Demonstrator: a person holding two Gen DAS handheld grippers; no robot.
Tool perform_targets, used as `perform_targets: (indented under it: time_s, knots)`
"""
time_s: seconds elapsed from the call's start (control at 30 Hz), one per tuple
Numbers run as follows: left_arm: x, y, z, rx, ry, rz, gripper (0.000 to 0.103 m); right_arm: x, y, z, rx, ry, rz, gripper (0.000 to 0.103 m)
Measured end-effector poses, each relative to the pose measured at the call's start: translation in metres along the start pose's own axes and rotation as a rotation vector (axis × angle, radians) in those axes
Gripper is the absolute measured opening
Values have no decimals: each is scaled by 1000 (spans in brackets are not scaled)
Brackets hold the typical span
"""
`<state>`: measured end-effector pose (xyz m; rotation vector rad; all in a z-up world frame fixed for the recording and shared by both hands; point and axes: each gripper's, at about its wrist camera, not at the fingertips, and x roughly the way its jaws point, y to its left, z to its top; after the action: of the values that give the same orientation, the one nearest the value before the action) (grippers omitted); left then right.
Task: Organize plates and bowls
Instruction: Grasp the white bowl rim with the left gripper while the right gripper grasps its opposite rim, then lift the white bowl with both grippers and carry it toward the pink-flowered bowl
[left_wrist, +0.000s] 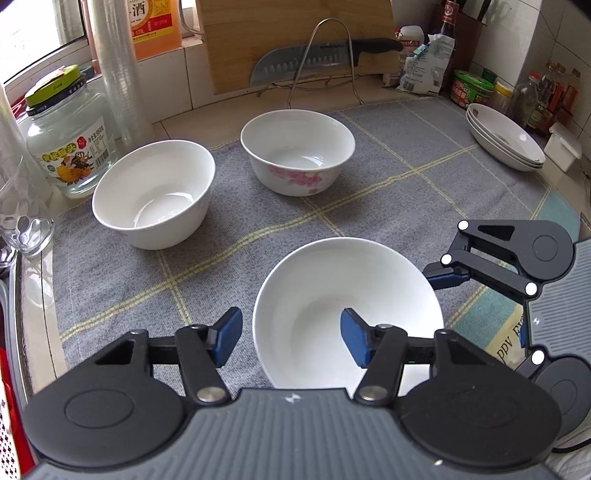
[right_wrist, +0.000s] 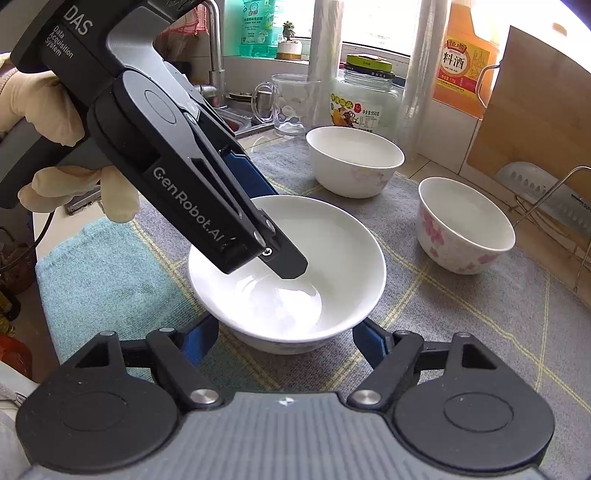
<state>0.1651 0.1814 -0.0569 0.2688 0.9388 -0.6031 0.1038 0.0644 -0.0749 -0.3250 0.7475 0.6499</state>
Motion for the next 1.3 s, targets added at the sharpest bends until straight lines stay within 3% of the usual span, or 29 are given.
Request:
perform_targets:
  time_s: [0.2,1.1,1.3]
  knots:
    - [1,1,1,5,7,-26,48,-2,2,0,1,0,-6,83]
    - [6,12,11,-18,67,-125,50,-4,4,3,1,5,-22,83]
    - [7,17,13,-34,76,-158,55,-4,4,2,5,4,-23,83]
